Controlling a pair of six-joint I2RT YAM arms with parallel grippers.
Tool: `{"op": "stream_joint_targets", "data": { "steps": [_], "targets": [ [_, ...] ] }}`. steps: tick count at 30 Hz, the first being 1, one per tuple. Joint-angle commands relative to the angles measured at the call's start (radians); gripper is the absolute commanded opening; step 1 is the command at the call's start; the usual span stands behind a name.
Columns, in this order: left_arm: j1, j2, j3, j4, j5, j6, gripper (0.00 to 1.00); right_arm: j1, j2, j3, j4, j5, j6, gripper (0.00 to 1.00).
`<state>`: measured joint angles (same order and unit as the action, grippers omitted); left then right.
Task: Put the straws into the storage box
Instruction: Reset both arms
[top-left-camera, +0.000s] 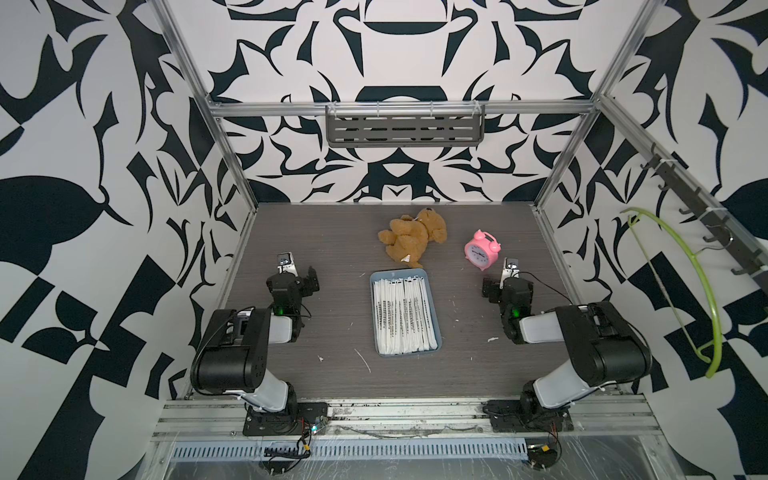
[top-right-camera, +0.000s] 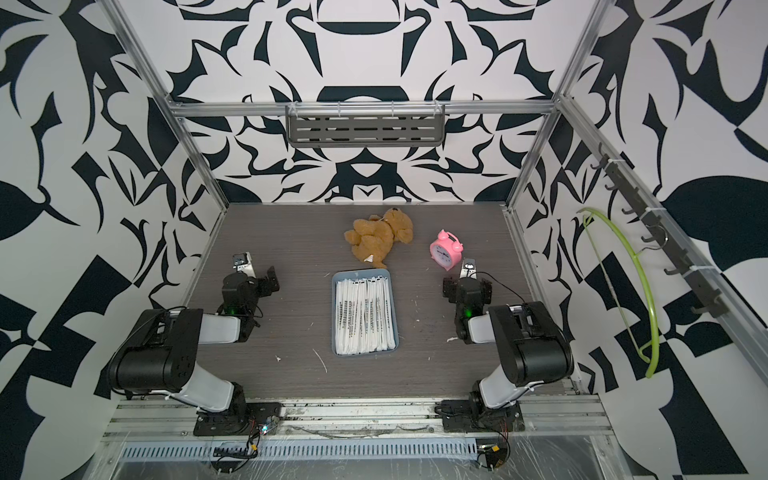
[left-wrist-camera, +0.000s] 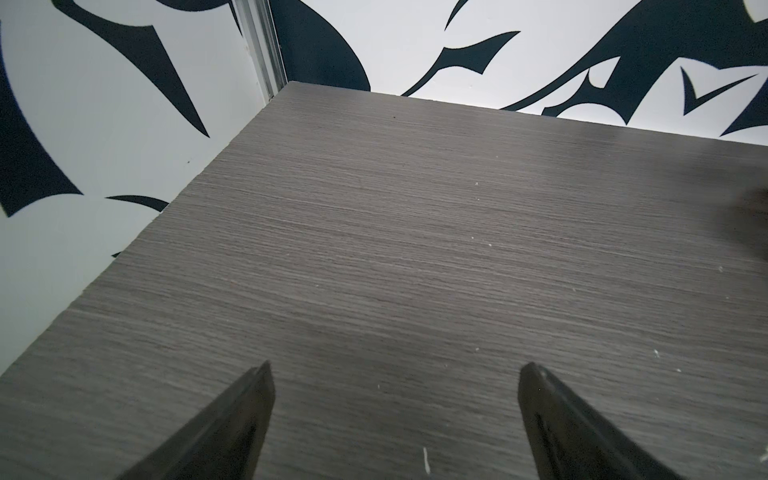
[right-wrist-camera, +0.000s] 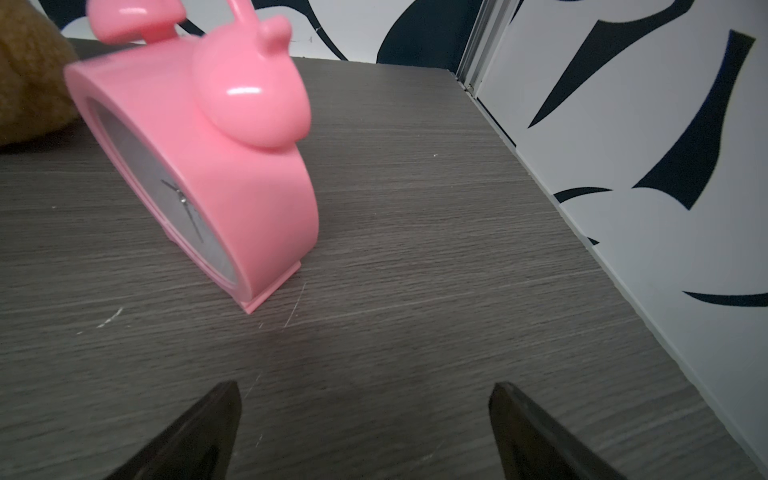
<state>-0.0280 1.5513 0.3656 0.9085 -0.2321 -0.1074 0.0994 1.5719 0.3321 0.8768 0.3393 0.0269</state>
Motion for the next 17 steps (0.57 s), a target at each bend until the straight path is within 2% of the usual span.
{"op": "stream_joint_targets", "data": {
  "steps": [1,10,13,17],
  "targets": [
    [0.002,-0.014,-0.014,0.015,-0.009,-0.002,0.99,-0.005,-0.019,0.025,0.019,0.001,0.013,1.0],
    [-0.004,-0.013,-0.008,0.007,-0.016,0.005,0.99,-0.004,-0.019,0.025,0.02,0.0,0.014,1.0],
    [-0.044,0.001,0.002,0.009,-0.012,0.058,0.99,-0.005,-0.021,0.025,0.019,0.002,0.014,1.0],
    [-0.047,-0.007,-0.001,0.003,-0.019,0.059,0.99,-0.006,-0.021,0.025,0.02,0.0,0.013,1.0]
  ]
}}
